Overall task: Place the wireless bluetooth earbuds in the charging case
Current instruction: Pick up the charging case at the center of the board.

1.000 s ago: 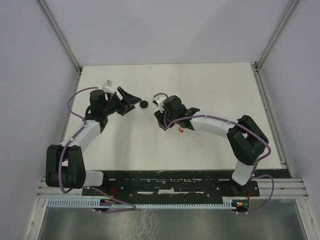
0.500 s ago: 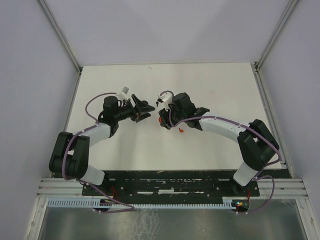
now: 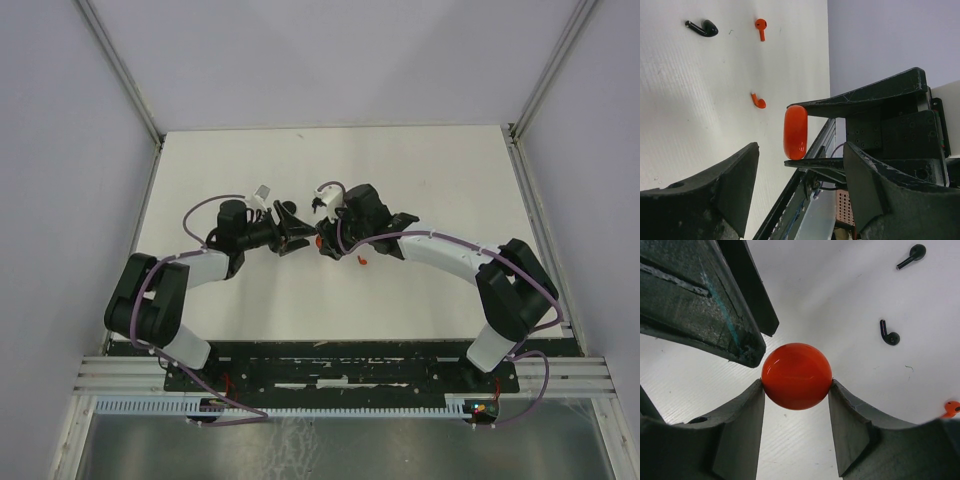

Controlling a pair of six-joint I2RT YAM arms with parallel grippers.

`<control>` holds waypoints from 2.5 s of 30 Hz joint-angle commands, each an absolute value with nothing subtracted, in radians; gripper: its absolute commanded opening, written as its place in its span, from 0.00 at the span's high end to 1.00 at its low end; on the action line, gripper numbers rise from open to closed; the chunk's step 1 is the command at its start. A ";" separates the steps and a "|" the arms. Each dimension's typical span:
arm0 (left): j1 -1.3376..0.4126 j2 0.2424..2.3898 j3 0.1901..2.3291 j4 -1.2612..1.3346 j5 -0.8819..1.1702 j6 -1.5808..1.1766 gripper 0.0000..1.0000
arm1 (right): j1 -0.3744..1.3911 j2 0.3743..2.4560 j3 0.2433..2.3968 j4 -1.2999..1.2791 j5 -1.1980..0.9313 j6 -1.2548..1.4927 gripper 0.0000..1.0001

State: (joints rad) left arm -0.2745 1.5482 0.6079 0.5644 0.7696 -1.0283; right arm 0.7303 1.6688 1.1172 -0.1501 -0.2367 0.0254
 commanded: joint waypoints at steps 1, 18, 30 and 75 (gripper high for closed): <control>-0.297 1.568 0.607 0.647 0.789 -1.057 0.28 | 0.726 1.629 1.168 -0.129 -0.262 0.015 0.59; -0.330 1.593 0.618 0.691 0.753 -1.092 0.43 | 0.727 1.635 1.180 -0.135 -0.265 0.015 0.60; -0.329 1.597 0.618 0.713 0.741 -1.106 0.51 | 0.726 1.630 1.176 -0.137 -0.260 0.011 0.60; -0.330 1.649 0.646 0.770 0.742 -1.135 0.97 | 0.667 1.511 1.286 -0.326 -0.016 0.156 0.05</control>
State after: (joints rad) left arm -0.3267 1.6379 0.6094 0.7078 0.7345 -1.1076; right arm 0.6674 1.5105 1.2362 -0.2481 -0.1005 0.1257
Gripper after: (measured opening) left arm 0.297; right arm 0.944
